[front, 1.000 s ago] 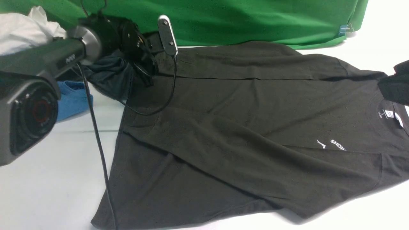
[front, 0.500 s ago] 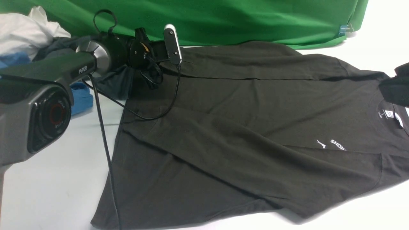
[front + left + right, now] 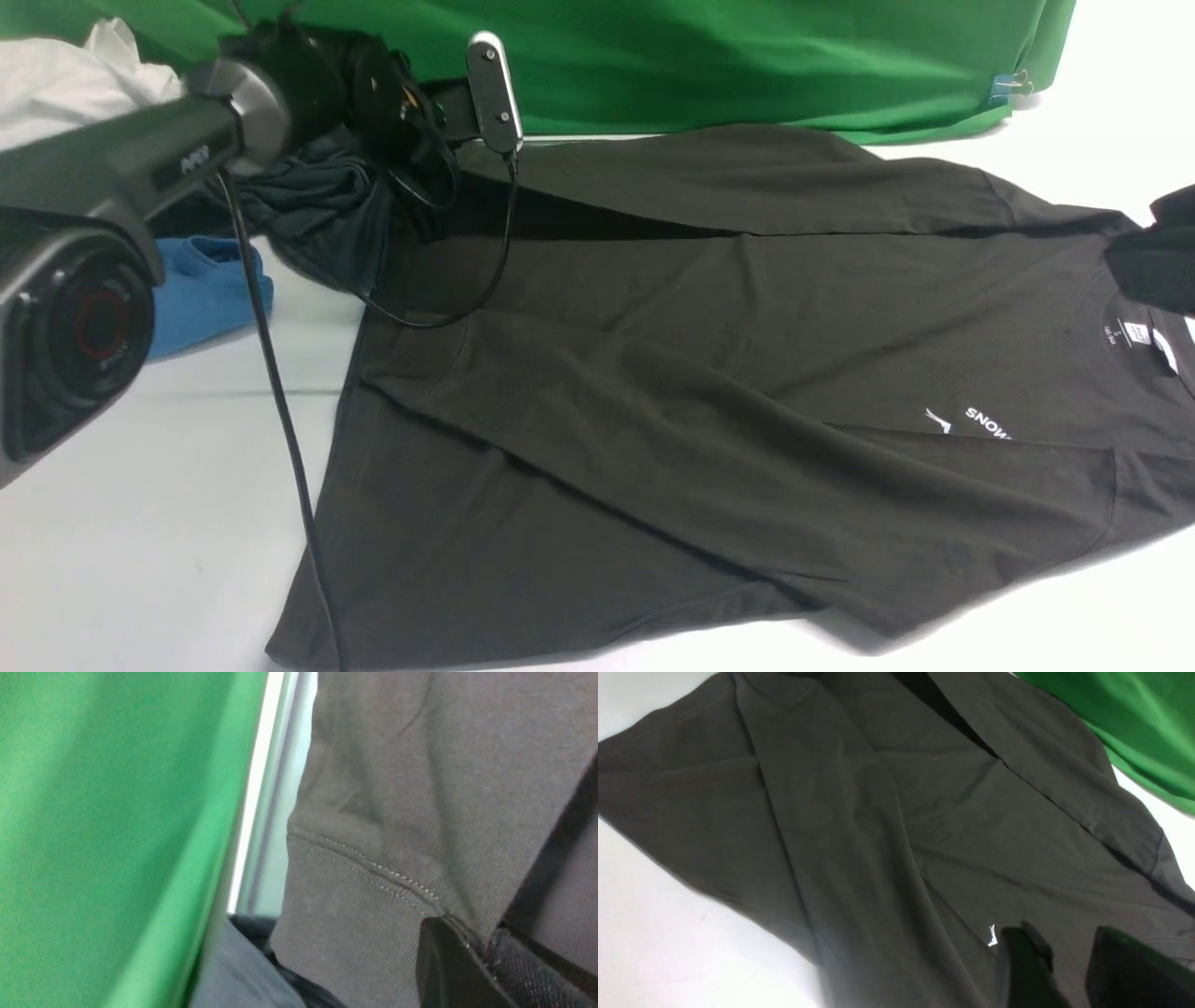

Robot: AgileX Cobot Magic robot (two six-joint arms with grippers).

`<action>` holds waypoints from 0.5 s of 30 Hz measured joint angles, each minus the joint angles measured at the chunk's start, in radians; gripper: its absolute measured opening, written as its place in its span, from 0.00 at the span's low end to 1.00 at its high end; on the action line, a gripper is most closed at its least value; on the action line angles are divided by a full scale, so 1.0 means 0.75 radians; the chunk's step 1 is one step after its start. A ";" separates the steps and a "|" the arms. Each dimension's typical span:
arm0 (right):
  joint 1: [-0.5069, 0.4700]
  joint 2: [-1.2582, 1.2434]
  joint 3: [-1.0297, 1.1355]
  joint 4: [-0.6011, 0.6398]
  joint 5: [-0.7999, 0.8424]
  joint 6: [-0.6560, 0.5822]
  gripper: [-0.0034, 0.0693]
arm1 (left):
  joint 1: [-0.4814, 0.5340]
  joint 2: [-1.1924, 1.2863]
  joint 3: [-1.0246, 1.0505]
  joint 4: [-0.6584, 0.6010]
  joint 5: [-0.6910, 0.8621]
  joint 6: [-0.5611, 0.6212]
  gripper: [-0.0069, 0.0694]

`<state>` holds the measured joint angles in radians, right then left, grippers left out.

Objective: Fold a long-sleeved shirt on a white desktop.
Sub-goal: 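Fold the left side of the dark shirt inward over its body with the left gripper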

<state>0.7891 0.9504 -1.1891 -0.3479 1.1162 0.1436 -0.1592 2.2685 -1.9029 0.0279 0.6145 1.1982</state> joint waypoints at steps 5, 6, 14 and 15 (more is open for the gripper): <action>0.000 0.000 0.000 0.001 0.000 -0.001 0.37 | -0.003 -0.071 -0.003 -0.025 0.222 -0.018 0.14; 0.000 0.000 0.000 0.001 0.000 -0.001 0.37 | -0.003 -0.086 -0.004 -0.030 0.290 -0.027 0.14; 0.000 0.000 0.000 0.003 0.000 -0.036 0.37 | -0.009 -0.128 -0.004 -0.069 0.565 -0.029 0.14; 0.000 0.000 0.000 0.003 0.000 -0.044 0.37 | -0.013 -0.130 -0.004 -0.069 0.583 -0.029 0.14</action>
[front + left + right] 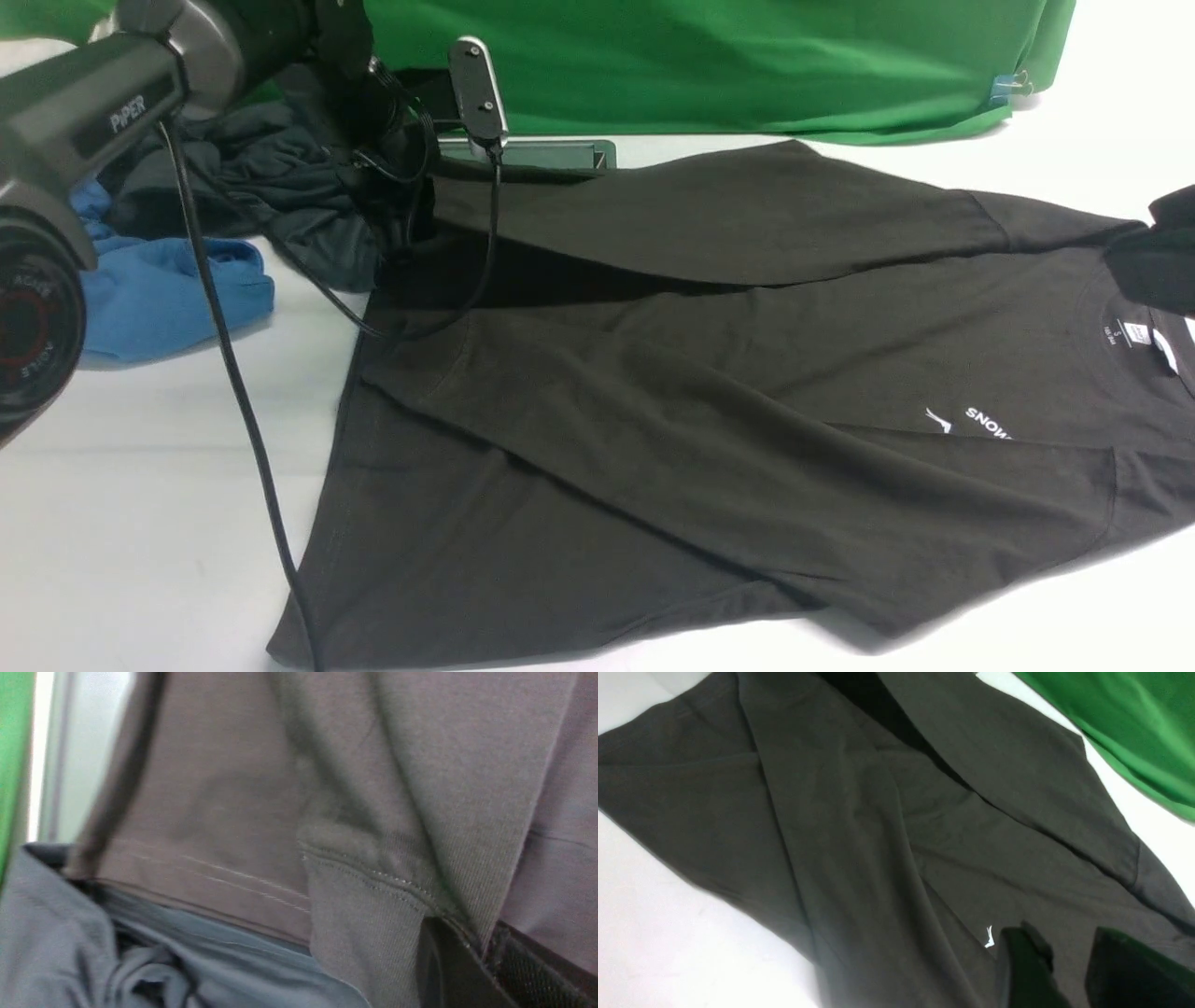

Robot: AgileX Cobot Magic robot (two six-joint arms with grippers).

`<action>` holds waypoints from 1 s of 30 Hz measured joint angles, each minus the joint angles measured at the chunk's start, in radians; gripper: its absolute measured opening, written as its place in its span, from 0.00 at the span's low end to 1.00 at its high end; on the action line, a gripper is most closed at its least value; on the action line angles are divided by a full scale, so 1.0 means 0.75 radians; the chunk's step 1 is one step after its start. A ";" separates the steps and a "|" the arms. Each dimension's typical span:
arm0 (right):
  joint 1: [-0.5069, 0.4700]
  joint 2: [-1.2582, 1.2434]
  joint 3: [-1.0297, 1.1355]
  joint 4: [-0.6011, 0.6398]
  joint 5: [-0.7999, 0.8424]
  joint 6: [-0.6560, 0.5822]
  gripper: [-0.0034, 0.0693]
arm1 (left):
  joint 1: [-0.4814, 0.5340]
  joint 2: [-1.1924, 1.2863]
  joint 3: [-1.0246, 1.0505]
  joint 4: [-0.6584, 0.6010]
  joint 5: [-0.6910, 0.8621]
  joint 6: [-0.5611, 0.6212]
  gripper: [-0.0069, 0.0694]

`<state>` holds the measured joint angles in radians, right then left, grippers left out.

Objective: Fold a long-sleeved shirt on a white desktop.
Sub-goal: 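Fold the left side of the dark shirt inward over its body with the left gripper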

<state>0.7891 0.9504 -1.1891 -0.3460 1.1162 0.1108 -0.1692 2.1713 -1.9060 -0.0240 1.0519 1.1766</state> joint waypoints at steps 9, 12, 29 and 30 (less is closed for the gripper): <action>0.000 0.000 0.000 0.000 0.000 -0.031 0.37 | -0.066 -0.015 0.096 0.018 0.076 -0.049 0.14; 0.000 0.000 0.000 0.000 0.000 -0.042 0.37 | -0.069 -0.016 0.170 0.047 0.077 -0.060 0.16; 0.000 0.000 0.000 0.000 -0.009 -0.063 0.37 | -0.065 -0.064 0.254 0.199 0.056 -0.454 0.83; 0.000 0.000 0.000 0.000 -0.006 -0.063 0.37 | -0.065 -0.083 0.254 0.199 0.071 -0.471 0.85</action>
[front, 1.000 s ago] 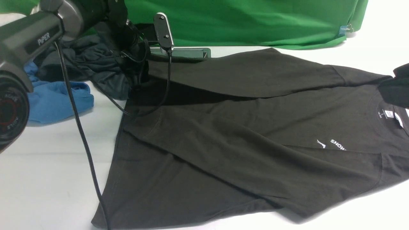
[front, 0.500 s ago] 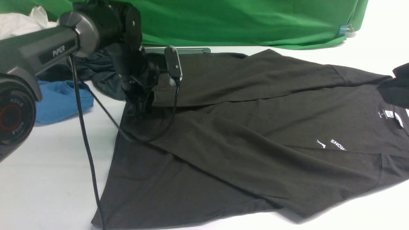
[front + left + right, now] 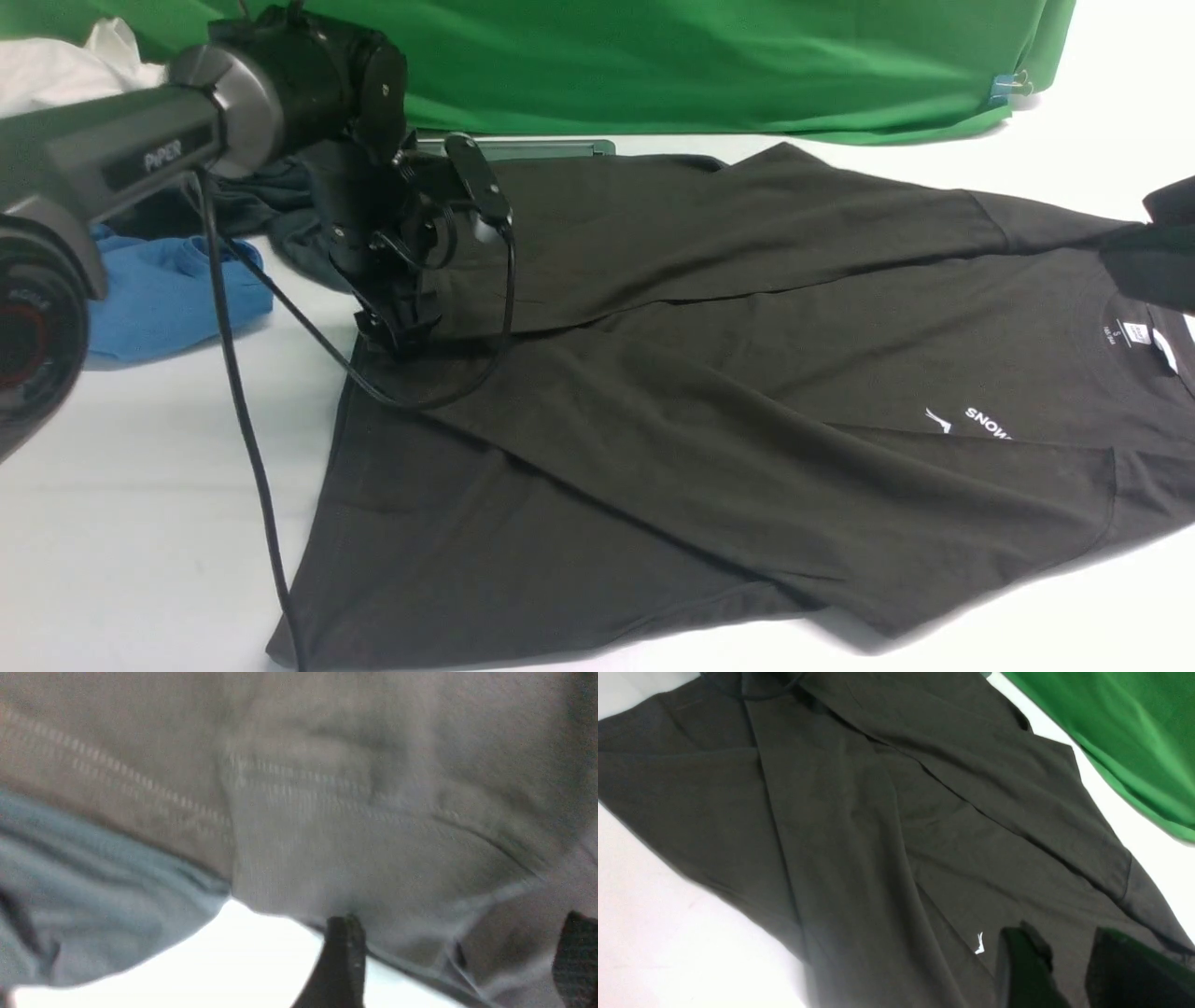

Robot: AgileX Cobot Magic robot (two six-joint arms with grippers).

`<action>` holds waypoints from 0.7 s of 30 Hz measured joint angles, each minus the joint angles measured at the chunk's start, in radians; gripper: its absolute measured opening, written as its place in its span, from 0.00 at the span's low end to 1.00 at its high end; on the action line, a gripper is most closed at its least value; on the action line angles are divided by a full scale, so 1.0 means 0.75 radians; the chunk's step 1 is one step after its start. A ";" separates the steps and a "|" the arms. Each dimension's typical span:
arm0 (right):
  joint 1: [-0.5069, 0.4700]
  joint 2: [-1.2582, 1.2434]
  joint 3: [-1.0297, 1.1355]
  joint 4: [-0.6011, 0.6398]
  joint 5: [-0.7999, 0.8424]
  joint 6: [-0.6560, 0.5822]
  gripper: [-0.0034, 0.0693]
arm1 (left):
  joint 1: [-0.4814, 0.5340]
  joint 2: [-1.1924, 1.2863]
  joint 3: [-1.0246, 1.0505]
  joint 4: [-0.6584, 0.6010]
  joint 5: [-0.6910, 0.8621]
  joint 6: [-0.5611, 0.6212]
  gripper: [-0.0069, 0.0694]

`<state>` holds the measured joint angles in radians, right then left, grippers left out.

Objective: Fold a long-sleeved shirt on a white desktop.
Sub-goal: 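Fold the left side of the dark shirt inward over its body with the left gripper, then grasp the near edge of the shirt at its hem and shoulder corners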

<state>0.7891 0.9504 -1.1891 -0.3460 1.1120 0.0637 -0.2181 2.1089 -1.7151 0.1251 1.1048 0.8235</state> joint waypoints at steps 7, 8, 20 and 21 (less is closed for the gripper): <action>0.000 0.000 0.000 0.000 0.020 -0.004 0.37 | -0.029 -0.307 0.028 -0.065 0.078 -0.079 0.53; 0.000 0.000 0.000 0.000 0.020 -0.004 0.37 | -0.047 -0.381 0.054 -0.078 0.087 -0.088 0.38; 0.000 0.000 0.017 0.007 0.027 -0.008 0.37 | -0.299 -0.874 0.881 -0.274 0.068 -0.032 0.15; 0.000 0.000 0.027 0.007 0.020 -0.008 0.37 | -0.304 -0.877 0.947 -0.290 0.040 -0.014 0.17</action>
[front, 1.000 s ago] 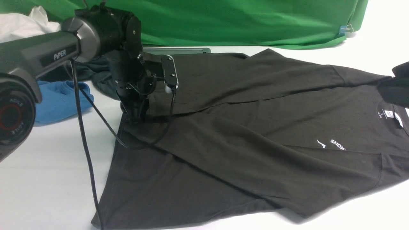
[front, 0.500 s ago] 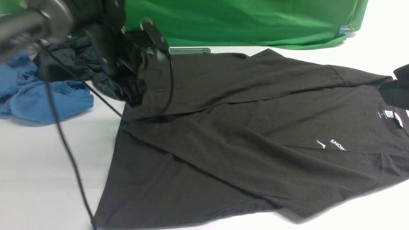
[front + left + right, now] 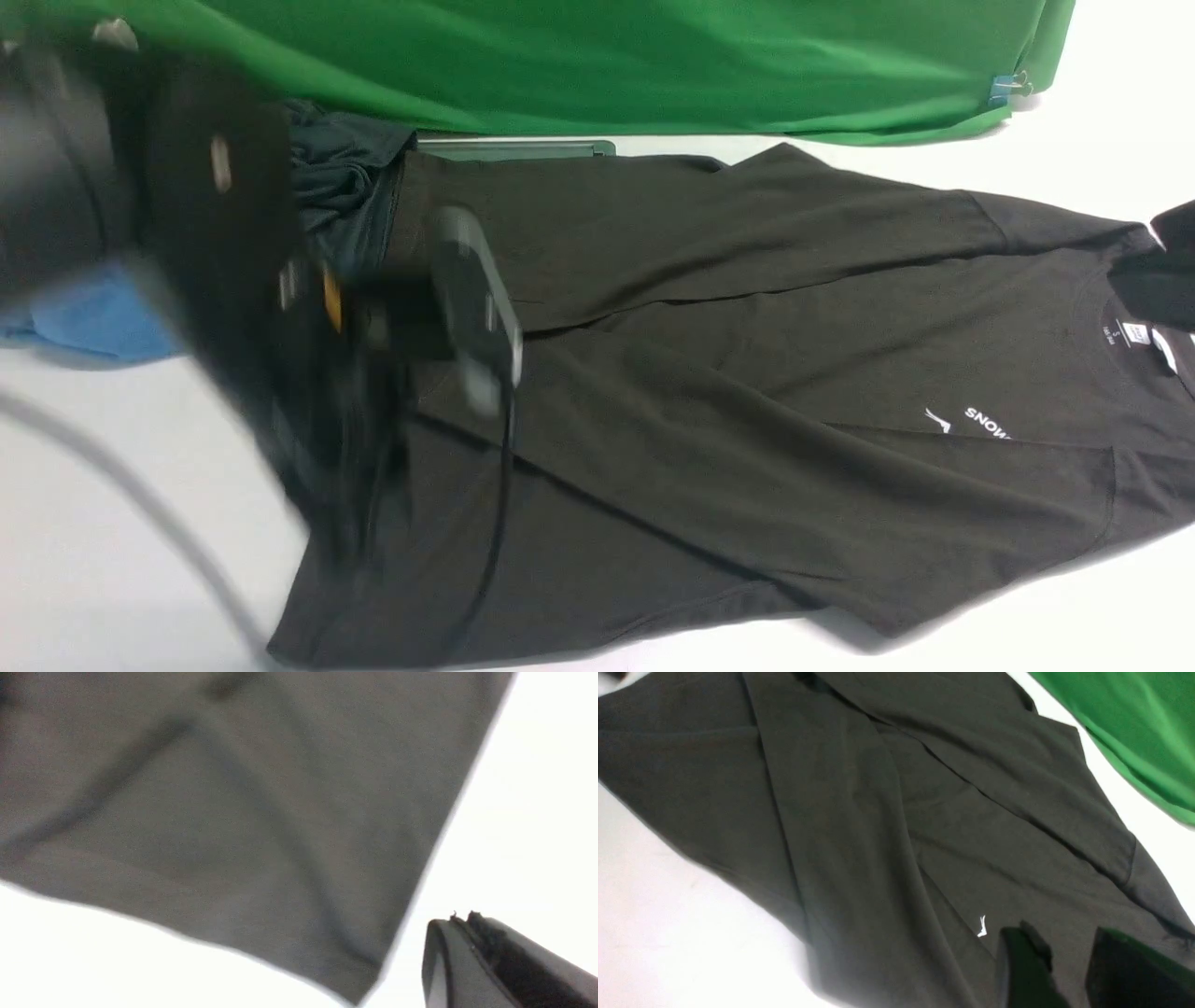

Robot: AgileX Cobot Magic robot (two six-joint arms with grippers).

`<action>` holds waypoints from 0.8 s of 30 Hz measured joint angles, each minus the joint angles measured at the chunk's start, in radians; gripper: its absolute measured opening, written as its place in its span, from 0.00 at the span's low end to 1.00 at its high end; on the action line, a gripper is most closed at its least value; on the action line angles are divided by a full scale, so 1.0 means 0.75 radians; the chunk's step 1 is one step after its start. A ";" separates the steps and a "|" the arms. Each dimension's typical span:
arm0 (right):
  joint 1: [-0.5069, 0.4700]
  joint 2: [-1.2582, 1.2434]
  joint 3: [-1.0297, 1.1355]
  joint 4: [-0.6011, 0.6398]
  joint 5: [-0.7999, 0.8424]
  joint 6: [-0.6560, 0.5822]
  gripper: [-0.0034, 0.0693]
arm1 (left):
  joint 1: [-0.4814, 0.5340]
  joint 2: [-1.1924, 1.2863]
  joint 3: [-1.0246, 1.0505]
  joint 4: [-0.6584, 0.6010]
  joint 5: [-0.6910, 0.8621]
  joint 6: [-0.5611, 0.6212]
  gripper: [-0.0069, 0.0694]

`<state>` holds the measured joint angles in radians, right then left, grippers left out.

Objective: Fold a long-sleeved shirt on a white desktop.
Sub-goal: 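Grasp the near edge of the shirt at its hem and shoulder corners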

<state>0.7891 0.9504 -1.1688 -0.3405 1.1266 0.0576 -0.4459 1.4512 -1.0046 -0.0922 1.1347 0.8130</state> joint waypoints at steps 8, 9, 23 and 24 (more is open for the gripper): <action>0.000 0.000 0.154 0.004 -0.097 0.000 0.37 | -0.005 0.006 0.401 0.041 -0.388 0.193 0.61; 0.000 0.000 0.184 0.004 -0.114 0.000 0.37 | -0.005 0.006 0.457 0.099 -0.467 0.226 0.70; 0.000 0.000 0.216 0.034 -0.165 0.006 0.37 | -0.005 0.071 0.562 0.518 -0.717 -0.010 0.41; 0.000 0.000 0.216 0.034 -0.165 0.008 0.37 | -0.005 0.066 0.554 0.518 -0.715 -0.030 0.34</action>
<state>0.7891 0.9504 -1.0068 -0.3152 1.0027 0.0635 -0.4501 1.5006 -0.5895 0.2966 0.5983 0.7904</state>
